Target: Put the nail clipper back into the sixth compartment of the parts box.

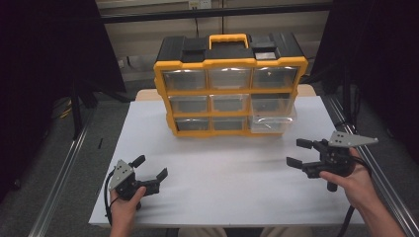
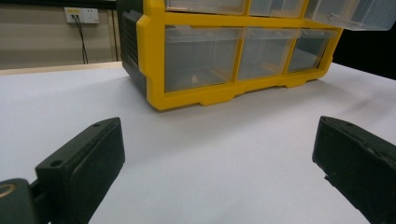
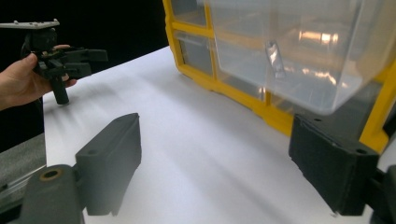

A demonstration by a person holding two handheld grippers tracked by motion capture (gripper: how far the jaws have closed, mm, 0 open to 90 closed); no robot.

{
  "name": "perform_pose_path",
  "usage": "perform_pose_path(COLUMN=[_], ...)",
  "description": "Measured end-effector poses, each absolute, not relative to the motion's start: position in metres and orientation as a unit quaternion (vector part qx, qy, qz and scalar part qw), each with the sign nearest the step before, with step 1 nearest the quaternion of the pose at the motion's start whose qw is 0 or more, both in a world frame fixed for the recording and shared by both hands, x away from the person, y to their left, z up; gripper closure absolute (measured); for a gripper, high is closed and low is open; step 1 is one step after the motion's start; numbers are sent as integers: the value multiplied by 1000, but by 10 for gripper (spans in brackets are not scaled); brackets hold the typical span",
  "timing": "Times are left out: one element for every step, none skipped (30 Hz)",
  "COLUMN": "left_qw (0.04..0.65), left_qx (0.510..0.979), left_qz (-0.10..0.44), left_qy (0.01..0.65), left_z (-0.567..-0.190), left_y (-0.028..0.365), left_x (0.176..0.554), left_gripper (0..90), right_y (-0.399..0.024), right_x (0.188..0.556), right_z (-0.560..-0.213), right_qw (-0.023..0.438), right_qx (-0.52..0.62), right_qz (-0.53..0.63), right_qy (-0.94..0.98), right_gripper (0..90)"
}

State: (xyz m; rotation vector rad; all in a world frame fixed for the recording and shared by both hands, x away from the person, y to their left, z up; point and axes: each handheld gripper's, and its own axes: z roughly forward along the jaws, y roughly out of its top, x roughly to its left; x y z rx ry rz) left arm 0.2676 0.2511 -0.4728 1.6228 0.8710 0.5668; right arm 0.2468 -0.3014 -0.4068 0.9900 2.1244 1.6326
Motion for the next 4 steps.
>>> perform_pose_path(left_qw=[571, 571, 570, 572], left_qx=[691, 691, 692, 692], left_qz=[242, 242, 242, 242], left_qy=[372, 372, 372, 369], left_z=[-473, -473, -473, -473], left_y=[251, 251, 251, 251], left_x=[268, 268, 268, 268], left_gripper=[24, 24, 24, 24], right_y=[-302, -303, -304, -304], right_x=[245, 242, 240, 239], right_z=[-413, -420, -427, -432], right_qw=[146, 150, 152, 153], right_qx=[344, 345, 350, 350], right_qz=[566, 567, 568, 569], right_qy=[734, 732, 729, 728], right_gripper=[139, 132, 125, 117])
